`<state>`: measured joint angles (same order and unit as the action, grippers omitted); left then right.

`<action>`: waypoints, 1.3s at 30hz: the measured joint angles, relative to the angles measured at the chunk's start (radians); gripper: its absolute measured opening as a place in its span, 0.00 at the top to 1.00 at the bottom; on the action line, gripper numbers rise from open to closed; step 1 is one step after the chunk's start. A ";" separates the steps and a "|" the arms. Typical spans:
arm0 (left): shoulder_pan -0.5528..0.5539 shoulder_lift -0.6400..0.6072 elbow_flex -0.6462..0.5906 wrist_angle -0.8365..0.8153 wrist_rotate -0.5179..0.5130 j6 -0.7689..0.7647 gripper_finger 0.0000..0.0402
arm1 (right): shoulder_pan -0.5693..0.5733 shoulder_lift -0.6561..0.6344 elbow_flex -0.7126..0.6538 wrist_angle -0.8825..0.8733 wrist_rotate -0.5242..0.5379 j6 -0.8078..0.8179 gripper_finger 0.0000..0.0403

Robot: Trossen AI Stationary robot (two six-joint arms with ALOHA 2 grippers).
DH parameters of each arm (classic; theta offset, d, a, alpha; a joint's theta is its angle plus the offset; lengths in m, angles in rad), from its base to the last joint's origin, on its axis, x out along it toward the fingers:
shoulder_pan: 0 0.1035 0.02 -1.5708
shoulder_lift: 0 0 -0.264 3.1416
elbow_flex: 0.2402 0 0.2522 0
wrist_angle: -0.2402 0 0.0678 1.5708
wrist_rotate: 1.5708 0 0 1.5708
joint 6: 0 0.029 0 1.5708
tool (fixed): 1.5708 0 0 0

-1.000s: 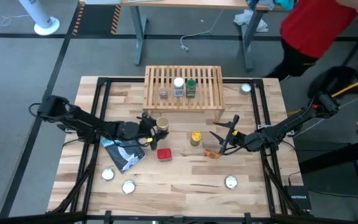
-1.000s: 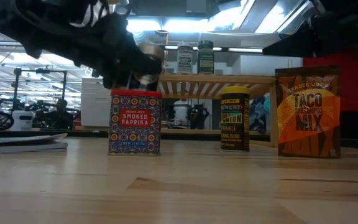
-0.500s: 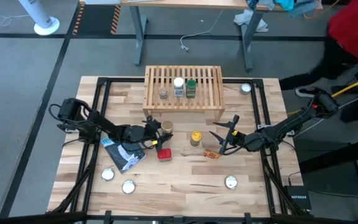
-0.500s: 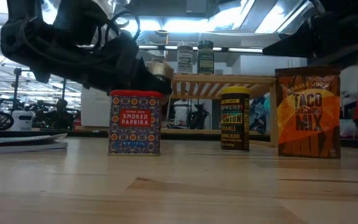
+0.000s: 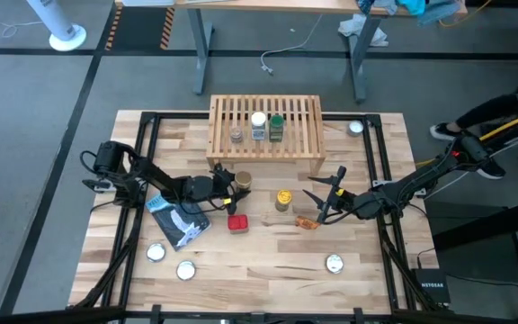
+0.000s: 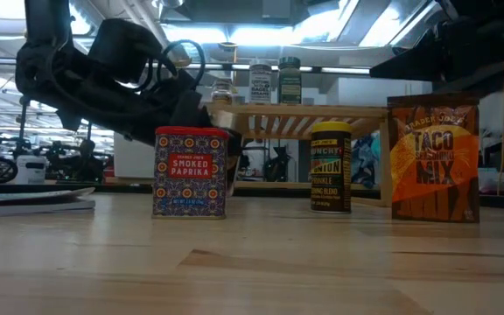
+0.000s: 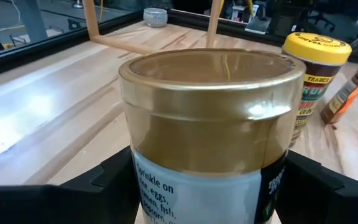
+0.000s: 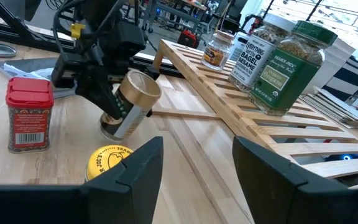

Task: Shelf spices
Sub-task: Remove the brown seasoning bottle from the shelf

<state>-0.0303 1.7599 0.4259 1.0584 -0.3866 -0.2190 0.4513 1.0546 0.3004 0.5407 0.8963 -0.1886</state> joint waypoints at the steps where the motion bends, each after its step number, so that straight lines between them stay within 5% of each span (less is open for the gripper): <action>1: 0.001 0.000 0.000 0.000 0.000 0.012 0.33 | 0.000 0.000 0.000 0.000 0.000 0.000 0.51; 39: -0.002 0.001 0.000 -0.039 0.089 0.017 0.31 | 0.000 0.000 0.000 -0.001 0.000 0.000 0.51</action>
<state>-0.0319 1.7607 0.4259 1.0190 -0.2978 -0.2016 0.4511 1.0546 0.3004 0.5396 0.8963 -0.1886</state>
